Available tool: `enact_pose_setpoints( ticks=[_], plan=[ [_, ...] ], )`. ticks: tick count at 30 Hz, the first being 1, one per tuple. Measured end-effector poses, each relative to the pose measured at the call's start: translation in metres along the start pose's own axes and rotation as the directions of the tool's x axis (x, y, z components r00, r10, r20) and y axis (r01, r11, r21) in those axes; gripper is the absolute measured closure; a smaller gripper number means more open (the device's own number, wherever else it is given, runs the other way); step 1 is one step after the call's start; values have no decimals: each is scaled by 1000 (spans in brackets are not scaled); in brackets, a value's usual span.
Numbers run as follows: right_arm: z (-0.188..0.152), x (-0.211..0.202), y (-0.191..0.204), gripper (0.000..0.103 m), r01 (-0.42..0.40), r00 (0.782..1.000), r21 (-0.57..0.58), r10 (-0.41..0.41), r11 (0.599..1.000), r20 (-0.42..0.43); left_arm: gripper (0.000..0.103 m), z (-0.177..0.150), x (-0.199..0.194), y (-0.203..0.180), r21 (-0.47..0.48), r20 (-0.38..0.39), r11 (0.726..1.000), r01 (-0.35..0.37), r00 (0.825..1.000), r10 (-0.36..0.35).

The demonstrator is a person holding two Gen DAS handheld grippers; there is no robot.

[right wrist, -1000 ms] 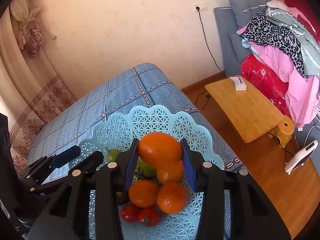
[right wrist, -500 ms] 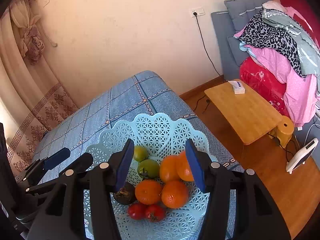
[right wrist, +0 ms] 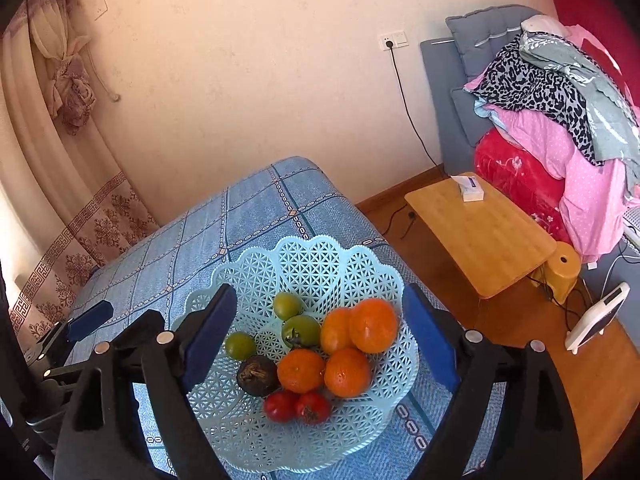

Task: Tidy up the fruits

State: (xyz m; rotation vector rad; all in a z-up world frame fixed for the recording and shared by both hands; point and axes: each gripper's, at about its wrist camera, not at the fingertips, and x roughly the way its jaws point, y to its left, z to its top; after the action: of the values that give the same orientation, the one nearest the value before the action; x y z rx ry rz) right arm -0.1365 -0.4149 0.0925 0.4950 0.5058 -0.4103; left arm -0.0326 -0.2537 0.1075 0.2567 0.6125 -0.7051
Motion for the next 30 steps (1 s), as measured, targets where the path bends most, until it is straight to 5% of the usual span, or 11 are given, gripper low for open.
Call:
enact_pose_setpoints(
  ticks=[14, 30],
  plan=[
    [-38, -15, 22, 3, 11, 999, -119, -17, 993, -48, 5, -25, -21, 9, -26, 2, 998, -59, 998, 59],
    [-69, -29, 46, 3, 106, 994, -292, -112, 951, -4, 5, -55, -27, 12, 4, -13, 989, -146, 989, 146]
  ],
)
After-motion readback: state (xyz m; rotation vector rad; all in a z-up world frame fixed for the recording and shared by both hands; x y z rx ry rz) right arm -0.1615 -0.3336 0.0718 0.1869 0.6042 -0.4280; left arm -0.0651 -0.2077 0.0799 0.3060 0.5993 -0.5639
